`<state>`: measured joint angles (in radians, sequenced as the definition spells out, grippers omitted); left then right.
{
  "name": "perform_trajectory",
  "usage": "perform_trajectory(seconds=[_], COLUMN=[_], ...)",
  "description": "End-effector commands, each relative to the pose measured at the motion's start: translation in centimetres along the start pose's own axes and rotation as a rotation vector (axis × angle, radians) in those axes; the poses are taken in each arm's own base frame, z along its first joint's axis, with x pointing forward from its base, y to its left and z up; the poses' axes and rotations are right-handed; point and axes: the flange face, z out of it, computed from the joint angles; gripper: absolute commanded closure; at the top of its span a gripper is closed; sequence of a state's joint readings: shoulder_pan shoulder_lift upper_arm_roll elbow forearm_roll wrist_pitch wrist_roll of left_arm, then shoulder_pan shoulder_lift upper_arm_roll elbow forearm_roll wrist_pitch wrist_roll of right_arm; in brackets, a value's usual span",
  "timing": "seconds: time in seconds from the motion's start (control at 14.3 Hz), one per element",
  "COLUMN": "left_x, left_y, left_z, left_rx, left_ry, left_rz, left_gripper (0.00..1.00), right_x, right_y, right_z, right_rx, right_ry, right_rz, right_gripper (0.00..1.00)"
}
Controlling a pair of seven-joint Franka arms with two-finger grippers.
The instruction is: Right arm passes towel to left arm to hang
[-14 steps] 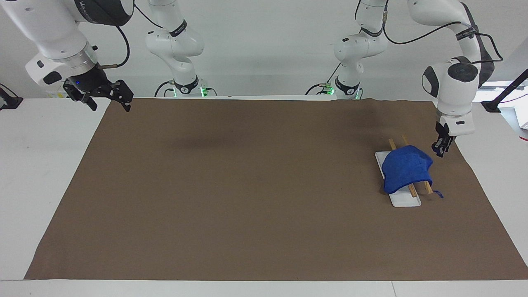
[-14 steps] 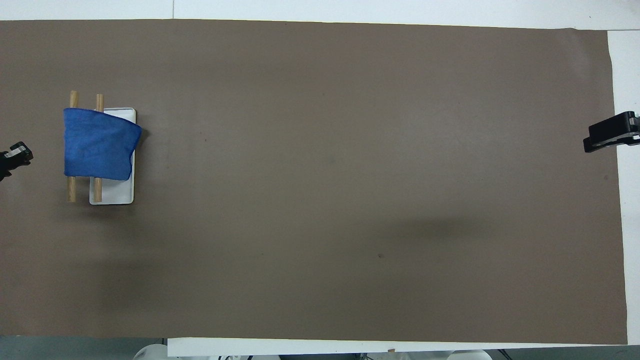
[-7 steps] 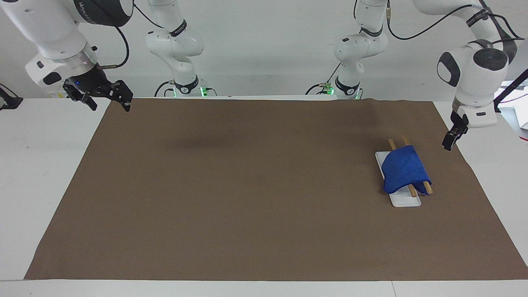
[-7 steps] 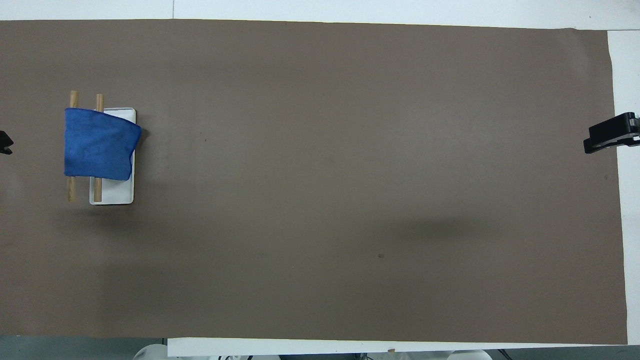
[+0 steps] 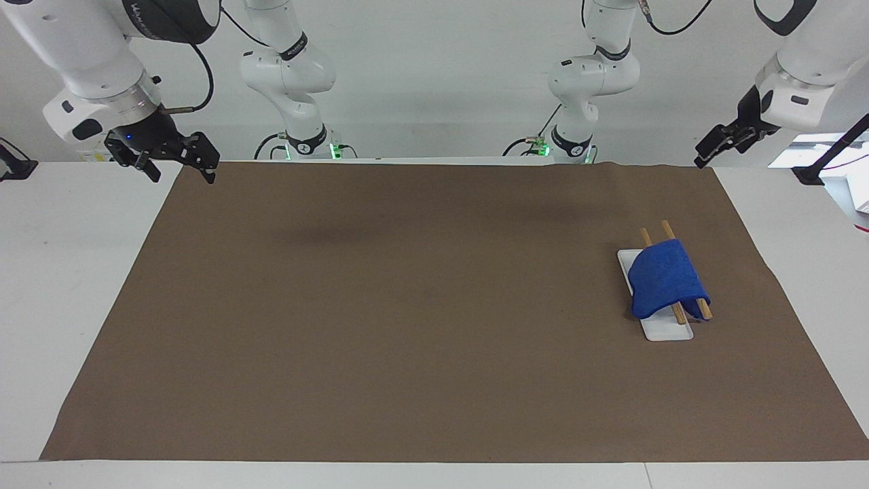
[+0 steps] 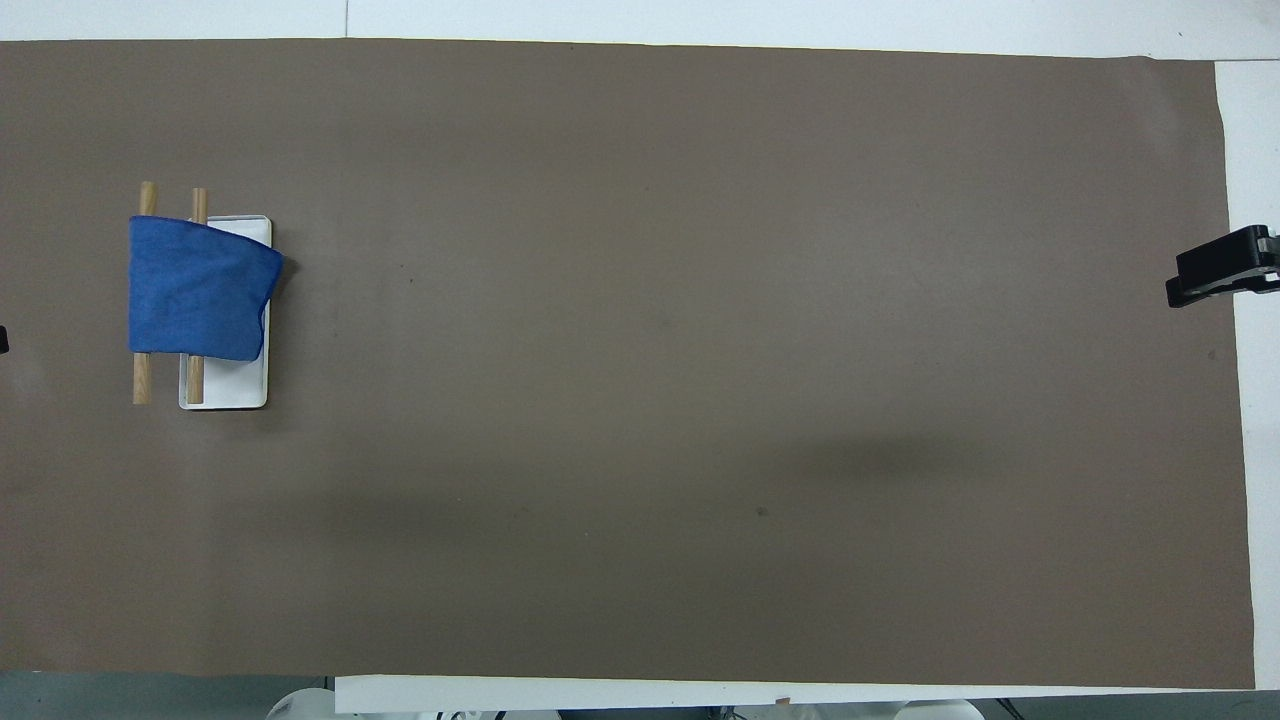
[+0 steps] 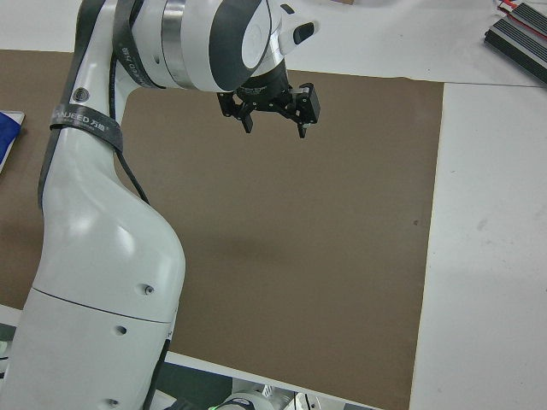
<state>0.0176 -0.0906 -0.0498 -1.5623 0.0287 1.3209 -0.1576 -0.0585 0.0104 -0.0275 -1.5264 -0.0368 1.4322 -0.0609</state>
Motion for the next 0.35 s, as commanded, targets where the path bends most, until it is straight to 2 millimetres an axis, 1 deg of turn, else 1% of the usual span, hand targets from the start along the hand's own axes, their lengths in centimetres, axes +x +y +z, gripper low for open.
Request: perform_trajectory(seconds=[0.0,0.07,0.28], left_x=[1.7,1.64,1.44], left_y=[2.87,3.68,3.61], left_z=[-0.26,-0.27,-0.01], left_rx=[-0.025,-0.025,-0.019], left_ry=[0.005,0.016,-0.006], left_rz=[0.181,0.198,0.201], left_gripper=[0.0,0.0,0.0], right_x=[-0.68,-0.67,-0.67], right_y=[0.12,0.12,0.04], right_z=[0.1,0.17,0.1], right_rx=[0.017,0.017,0.017], right_ry=[-0.006,-0.008,-0.006], right_rz=[-0.015,-0.015,-0.017], right_gripper=[0.0,0.0,0.0])
